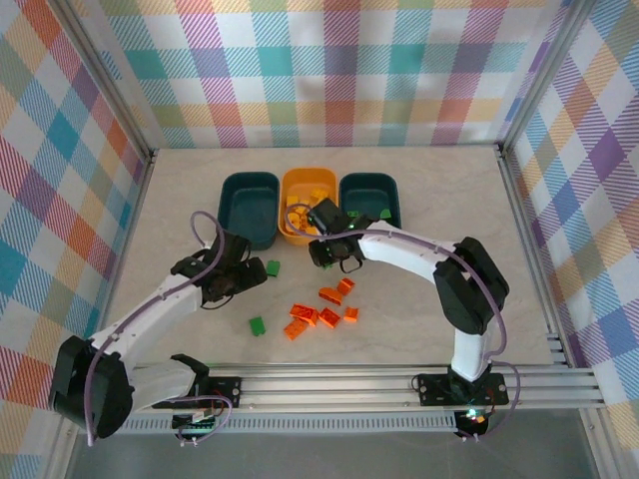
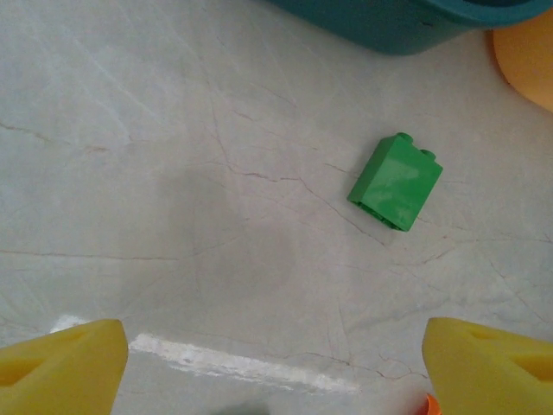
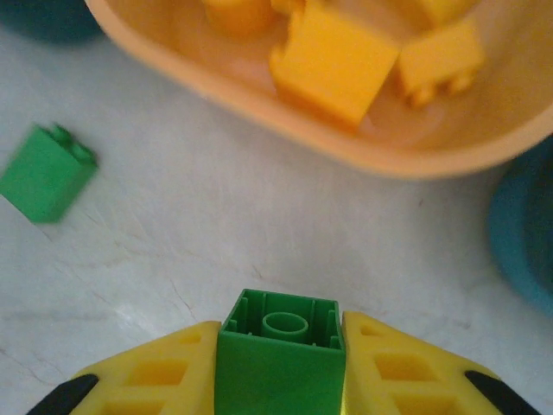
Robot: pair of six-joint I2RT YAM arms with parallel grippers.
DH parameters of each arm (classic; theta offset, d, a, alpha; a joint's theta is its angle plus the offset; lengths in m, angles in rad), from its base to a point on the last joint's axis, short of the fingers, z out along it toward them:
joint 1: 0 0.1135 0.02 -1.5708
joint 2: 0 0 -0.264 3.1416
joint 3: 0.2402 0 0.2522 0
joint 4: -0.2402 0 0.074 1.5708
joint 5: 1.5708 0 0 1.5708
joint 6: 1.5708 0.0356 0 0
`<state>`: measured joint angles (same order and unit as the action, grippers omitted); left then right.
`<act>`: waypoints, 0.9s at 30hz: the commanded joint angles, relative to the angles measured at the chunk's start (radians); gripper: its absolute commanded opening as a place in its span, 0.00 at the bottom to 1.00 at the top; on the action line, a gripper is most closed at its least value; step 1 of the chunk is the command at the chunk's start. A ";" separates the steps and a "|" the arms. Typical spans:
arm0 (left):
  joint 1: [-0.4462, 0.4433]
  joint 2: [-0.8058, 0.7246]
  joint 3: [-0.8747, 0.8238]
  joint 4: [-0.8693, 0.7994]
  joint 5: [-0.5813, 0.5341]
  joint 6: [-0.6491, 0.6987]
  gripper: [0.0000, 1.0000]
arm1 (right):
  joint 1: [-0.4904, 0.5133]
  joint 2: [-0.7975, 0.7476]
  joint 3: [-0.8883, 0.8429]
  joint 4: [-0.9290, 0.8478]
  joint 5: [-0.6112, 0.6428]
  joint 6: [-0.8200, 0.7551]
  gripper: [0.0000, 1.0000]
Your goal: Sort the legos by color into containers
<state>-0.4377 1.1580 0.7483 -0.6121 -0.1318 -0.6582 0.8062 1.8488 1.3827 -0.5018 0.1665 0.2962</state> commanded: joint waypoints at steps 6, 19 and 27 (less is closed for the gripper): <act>-0.057 0.142 0.128 0.017 0.023 0.083 0.87 | -0.151 -0.095 0.031 0.009 0.018 -0.001 0.30; -0.097 0.352 0.209 0.048 0.065 0.104 0.87 | -0.391 -0.041 0.091 -0.038 -0.146 0.072 0.58; -0.098 0.415 0.247 0.052 0.062 0.127 0.87 | -0.392 -0.165 0.023 -0.006 -0.152 0.089 0.65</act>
<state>-0.5293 1.5600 0.9596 -0.5694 -0.0685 -0.5560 0.4118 1.7687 1.4303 -0.5091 0.0387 0.3656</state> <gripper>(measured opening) 0.866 0.647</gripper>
